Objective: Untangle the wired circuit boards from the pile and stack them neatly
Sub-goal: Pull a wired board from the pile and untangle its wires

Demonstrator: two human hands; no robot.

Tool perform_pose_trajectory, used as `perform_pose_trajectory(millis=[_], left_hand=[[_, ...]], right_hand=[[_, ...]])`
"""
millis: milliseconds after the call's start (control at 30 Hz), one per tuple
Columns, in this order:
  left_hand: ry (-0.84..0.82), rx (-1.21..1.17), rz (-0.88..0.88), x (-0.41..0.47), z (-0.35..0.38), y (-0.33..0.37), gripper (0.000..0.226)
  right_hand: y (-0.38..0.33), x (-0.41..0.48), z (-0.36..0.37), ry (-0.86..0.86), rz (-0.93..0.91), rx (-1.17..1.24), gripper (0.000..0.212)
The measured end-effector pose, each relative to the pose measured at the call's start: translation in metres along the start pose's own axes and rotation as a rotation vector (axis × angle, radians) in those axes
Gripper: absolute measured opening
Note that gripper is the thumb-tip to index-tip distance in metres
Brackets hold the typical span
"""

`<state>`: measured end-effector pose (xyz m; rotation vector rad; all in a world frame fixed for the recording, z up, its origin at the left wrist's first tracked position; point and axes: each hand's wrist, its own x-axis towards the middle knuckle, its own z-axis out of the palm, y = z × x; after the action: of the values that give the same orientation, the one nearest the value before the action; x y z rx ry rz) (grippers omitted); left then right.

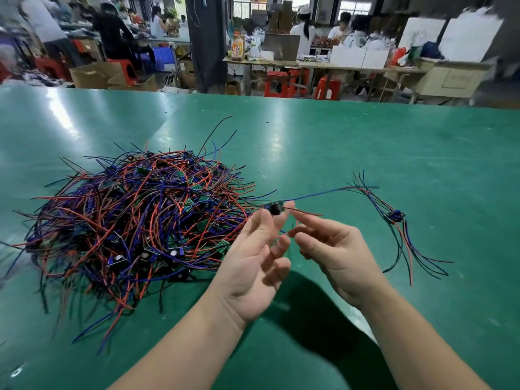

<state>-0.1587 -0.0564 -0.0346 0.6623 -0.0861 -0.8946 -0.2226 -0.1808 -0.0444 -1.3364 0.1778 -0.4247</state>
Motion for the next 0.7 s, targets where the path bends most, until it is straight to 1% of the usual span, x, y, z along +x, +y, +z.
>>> perform_pose_trajectory(millis=[67, 100, 133, 200, 267, 300, 333, 433, 467, 500, 533, 567, 633, 667, 700], left_hand=[[0.045, 0.026, 0.007, 0.000, 0.000, -0.007, 0.013], [0.067, 0.059, 0.007, 0.001, 0.000, -0.011, 0.007], [0.088, 0.107, 0.004, 0.001, 0.000, -0.014, 0.007], [0.106, 0.207, -0.013, 0.001, 0.000, -0.020, 0.020], [0.102, 0.305, -0.022, 0.002, 0.000, -0.022, 0.034], [0.085, 0.361, -0.017, 0.001, 0.000, -0.022, 0.036], [0.065, 0.430, -0.012, 0.000, 0.001, -0.020, 0.033], [0.049, 0.726, 0.034, -0.002, 0.003, -0.007, 0.014], [0.041, 0.828, 0.083, -0.003, 0.003, -0.001, 0.014], [0.015, 0.901, 0.153, -0.005, 0.003, 0.007, 0.021], [-0.025, 0.915, 0.222, -0.008, 0.003, 0.015, 0.028], [-0.083, 0.822, 0.244, -0.011, 0.004, 0.023, 0.033], [-0.205, 0.462, 0.222, -0.016, 0.006, 0.035, 0.033], [-0.219, 0.370, 0.251, -0.016, 0.006, 0.039, 0.032], [-0.180, 0.382, 0.320, -0.016, 0.007, 0.041, 0.031]], right_hand=[[0.003, -0.001, 0.008, 0.026, 0.006, 0.081, 0.032], [0.004, -0.001, 0.012, 0.050, 0.013, 0.128, 0.032], [0.005, -0.001, 0.014, 0.073, 0.021, 0.182, 0.031], [0.004, 0.000, 0.016, 0.118, 0.035, 0.266, 0.026], [0.003, 0.002, 0.013, 0.154, 0.043, 0.292, 0.017], [0.002, 0.003, 0.011, 0.169, 0.047, 0.295, 0.014], [0.001, 0.003, 0.008, 0.186, 0.047, 0.292, 0.012], [-0.006, 0.004, 0.002, 0.246, 0.037, 0.285, 0.011], [-0.010, 0.004, -0.001, 0.270, 0.035, 0.291, 0.013], [-0.014, 0.004, -0.004, 0.289, 0.037, 0.310, 0.015], [-0.018, 0.004, -0.010, 0.301, 0.049, 0.335, 0.015], [-0.023, 0.003, -0.015, 0.298, 0.079, 0.361, 0.014], [-0.033, -0.001, -0.023, 0.215, 0.162, 0.425, 0.008], [-0.036, -0.003, -0.026, 0.137, 0.198, 0.448, 0.020], [-0.039, -0.006, -0.027, 0.055, 0.237, 0.458, 0.031]])
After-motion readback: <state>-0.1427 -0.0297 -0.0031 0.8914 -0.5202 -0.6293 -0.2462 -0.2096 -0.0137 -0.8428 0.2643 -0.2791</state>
